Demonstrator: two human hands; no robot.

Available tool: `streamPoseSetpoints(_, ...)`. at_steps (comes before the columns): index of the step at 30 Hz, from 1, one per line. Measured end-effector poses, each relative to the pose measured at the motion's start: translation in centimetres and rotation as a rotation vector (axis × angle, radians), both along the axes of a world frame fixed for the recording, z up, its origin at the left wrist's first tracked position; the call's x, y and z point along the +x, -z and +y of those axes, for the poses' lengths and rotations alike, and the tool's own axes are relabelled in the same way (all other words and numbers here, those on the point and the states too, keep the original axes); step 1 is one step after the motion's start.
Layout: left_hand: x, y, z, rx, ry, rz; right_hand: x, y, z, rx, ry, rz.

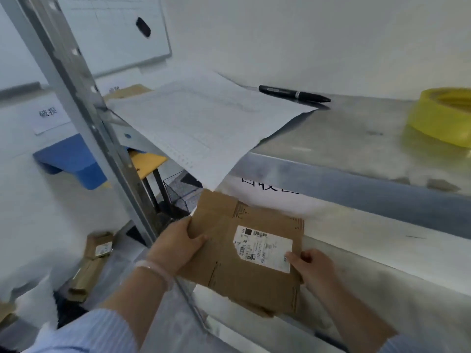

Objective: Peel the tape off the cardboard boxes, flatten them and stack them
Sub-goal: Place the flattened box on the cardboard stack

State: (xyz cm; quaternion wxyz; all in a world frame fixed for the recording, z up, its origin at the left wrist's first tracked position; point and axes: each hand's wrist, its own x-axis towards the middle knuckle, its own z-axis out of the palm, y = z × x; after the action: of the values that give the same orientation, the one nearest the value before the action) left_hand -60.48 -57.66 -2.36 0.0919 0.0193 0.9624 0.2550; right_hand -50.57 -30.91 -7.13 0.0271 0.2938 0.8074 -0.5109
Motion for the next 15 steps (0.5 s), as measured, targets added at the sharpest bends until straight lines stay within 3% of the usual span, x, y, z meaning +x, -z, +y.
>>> streamPoseSetpoints(10, -7.8, 4.0, -1.2, -0.324, 0.236, 0.102, -3.5, 0.8, -5.4, 0.025, 0.222, -0.032)
streamPoseSetpoints(15, -7.5, 4.3, -0.6, -0.209, 0.401, 0.287, -2.8, 0.3, -5.5, 0.074, 0.261, -0.053)
